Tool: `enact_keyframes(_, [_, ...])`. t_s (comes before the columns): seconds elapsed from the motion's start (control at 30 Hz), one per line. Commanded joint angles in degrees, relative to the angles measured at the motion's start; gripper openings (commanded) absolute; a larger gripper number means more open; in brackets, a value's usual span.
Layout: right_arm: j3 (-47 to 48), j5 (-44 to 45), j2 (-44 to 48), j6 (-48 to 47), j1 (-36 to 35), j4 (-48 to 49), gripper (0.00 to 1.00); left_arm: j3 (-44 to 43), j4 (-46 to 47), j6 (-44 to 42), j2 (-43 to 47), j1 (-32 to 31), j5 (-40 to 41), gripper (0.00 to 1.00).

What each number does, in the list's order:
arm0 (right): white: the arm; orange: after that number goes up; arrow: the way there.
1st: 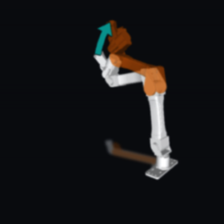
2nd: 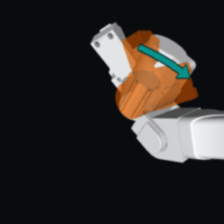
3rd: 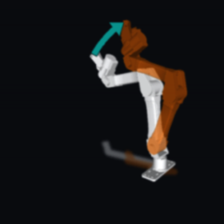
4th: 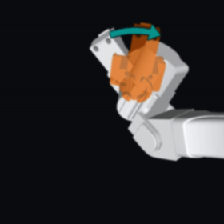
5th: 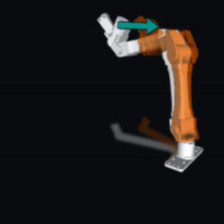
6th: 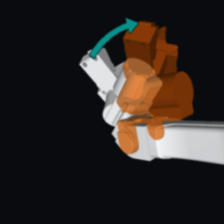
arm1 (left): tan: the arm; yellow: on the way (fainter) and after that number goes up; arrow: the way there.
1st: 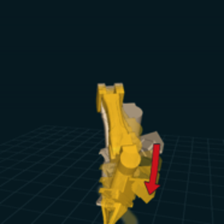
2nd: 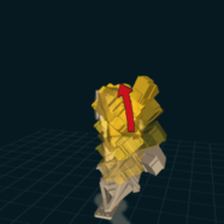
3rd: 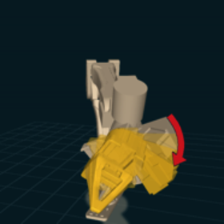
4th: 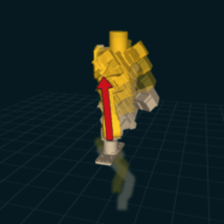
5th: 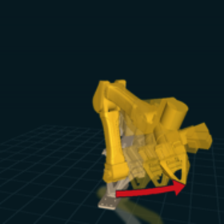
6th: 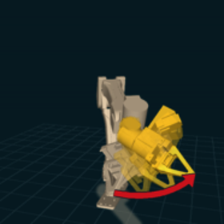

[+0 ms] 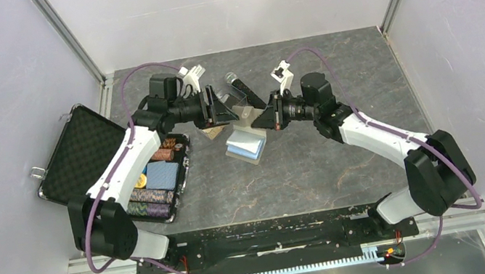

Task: Put the credit cards into the card holder
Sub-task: Open the card holder at the center of the board.

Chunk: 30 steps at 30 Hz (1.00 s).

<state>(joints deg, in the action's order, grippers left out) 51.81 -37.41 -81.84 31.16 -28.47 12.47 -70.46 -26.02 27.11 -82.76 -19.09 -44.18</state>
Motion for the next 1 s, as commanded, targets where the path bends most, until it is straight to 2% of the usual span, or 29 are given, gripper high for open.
enact_keyframes(0.0, [0.0,-2.1,-0.9,2.7,0.2,2.3,0.00,-1.5,6.0,5.0,0.6,-0.2,-3.6,0.62])
enact_keyframes(0.1, [-0.2,-2.4,-1.1,4.1,0.3,2.4,0.00,-1.7,6.3,5.0,0.0,-0.2,-3.2,0.63])
enact_keyframes(0.2, [-0.1,-2.4,-1.0,4.7,0.3,2.2,0.00,-4.2,-2.2,0.5,-1.4,-0.2,2.1,0.63])
enact_keyframes(0.3, [0.1,-2.1,-1.1,4.7,0.5,1.4,0.00,-5.8,-9.4,-3.2,-3.4,-0.2,3.5,0.63])
enact_keyframes(0.43, [0.6,-1.9,-1.5,4.5,0.8,0.6,0.00,-4.8,-14.1,-4.8,-4.5,-0.3,4.3,0.62])
enact_keyframes(0.6, [1.1,-1.0,-2.2,3.8,1.0,-1.0,0.00,-2.4,-16.3,-5.7,-4.6,-0.4,5.1,0.57])
enact_keyframes(0.97, [2.0,-1.4,-3.4,2.9,1.1,-2.1,0.00,-2.4,-16.5,-6.2,-7.6,-1.7,2.5,0.56])
